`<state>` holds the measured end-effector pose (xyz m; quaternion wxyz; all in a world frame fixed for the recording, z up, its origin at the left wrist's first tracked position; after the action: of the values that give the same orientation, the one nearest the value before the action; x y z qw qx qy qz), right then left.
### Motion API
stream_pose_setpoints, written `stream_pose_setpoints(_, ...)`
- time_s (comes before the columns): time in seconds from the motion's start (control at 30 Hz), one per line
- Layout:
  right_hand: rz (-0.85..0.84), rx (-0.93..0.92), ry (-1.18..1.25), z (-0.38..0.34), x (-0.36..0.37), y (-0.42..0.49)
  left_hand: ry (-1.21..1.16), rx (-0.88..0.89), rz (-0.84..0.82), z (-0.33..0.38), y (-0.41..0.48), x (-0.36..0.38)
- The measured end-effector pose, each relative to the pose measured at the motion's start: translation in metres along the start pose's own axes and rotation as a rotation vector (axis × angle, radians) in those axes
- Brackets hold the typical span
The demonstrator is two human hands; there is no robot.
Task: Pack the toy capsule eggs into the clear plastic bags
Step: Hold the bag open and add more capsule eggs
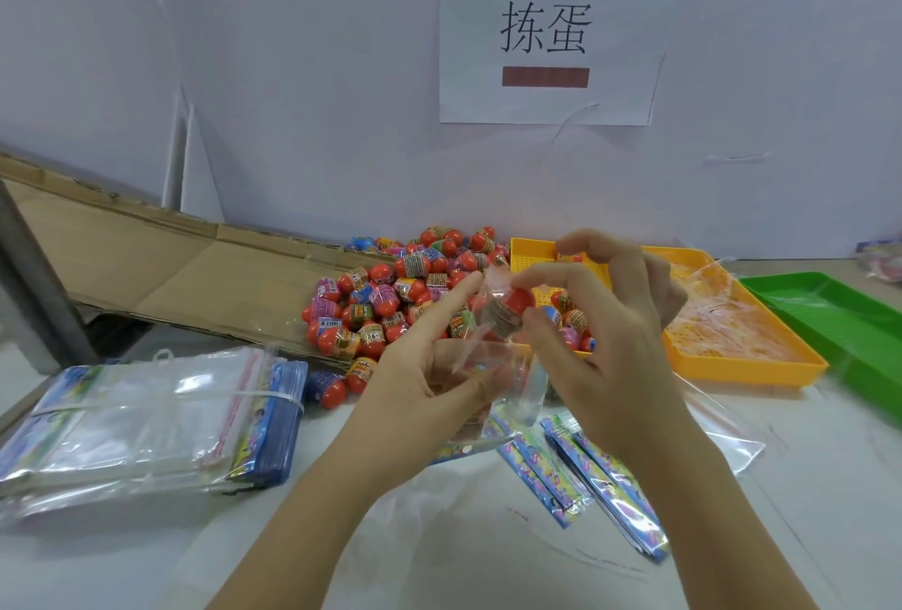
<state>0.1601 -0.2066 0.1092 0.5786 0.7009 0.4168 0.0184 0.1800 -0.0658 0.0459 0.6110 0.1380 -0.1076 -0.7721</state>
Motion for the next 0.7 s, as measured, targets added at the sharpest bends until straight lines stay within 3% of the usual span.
stream_pose_setpoints(0.23, -0.129, 0.055, 0.1, 0.0025, 0.0033, -0.0006, 0.105, 0.053, 0.028, -0.0037, 0.0022, -0.0041)
stream_pose_setpoints(0.7, -0.234, -0.017, -0.013, -0.0033, 0.0054, -0.0023, 0.081, 0.106, -0.029, -0.0021, 0.0016, 0.0029)
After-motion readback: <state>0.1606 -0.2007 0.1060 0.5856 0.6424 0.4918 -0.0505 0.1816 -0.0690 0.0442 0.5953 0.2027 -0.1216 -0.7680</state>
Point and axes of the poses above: each hand's wrist, its own y-axis towards the middle knuckle, its own x-axis out of the palm, z = x × y, the point moved 6 cm from there along y, towards the middle knuckle, and after that the axes turned 5 degrees about z, right-handed, at the moved point
